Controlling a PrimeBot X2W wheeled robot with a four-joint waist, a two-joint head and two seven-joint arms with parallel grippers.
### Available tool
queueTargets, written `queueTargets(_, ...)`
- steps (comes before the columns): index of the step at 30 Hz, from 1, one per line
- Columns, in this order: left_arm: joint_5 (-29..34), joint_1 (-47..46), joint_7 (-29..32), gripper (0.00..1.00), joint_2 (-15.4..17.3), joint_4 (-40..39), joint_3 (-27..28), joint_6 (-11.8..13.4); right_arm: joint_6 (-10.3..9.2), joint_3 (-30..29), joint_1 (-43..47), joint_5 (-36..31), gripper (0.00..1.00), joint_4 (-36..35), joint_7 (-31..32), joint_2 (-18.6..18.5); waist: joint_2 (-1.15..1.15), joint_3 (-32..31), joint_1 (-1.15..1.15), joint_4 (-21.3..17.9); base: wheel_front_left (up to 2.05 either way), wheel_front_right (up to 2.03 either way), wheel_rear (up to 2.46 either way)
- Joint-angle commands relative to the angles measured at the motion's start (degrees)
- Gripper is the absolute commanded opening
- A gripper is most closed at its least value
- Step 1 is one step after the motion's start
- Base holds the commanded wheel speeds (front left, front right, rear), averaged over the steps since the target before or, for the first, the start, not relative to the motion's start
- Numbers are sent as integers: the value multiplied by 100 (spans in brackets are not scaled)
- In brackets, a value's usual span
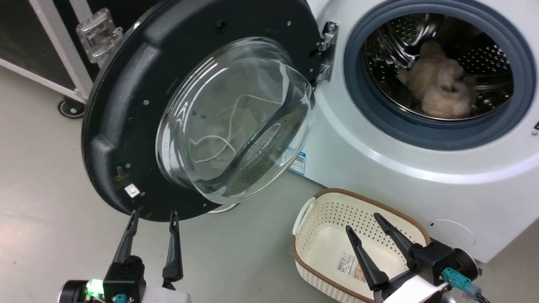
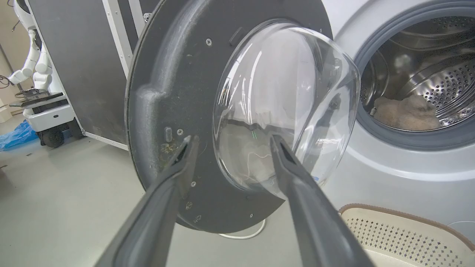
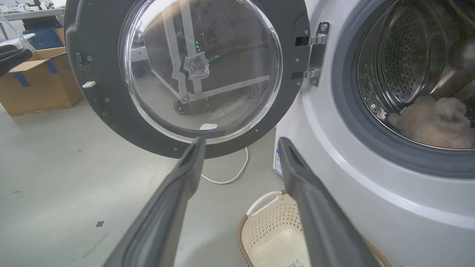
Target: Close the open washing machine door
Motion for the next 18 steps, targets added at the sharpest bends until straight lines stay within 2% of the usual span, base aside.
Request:
queueTargets(1,-44,104,-69,43,40,20,-23,-14,-3,40,-75,68,100,30,-65,-45,0,6,0,36,0,0,0)
queueTargets(2,-51,103,-81,0,47,32,-31,-26,-3,50,-72,76,100,36,-77,-49,0,10,0,63,0,0,0)
queueTargets(6,-115,86,-129,0,53,4,-48,-85,-4,58,-39,132,100,81,-125,-46,0,32,0,174,0,0,0)
queueTargets(11,-386,-93,-189,0,76,-273,141,-281,-4,63,21,188,100,119,-184,-33,0,91,0,308,0,0,0)
queueTargets(13,-1024,-618,-261,0,205,-506,794,-634,-4,-96,147,191,100,54,-256,-25,0,176,0,439,0,0,0)
queueTargets(18,-1773,-1364,-285,0,501,-170,1393,-929,-4,-245,294,153,100,-31,-316,26,0,237,0,445,0,0,0)
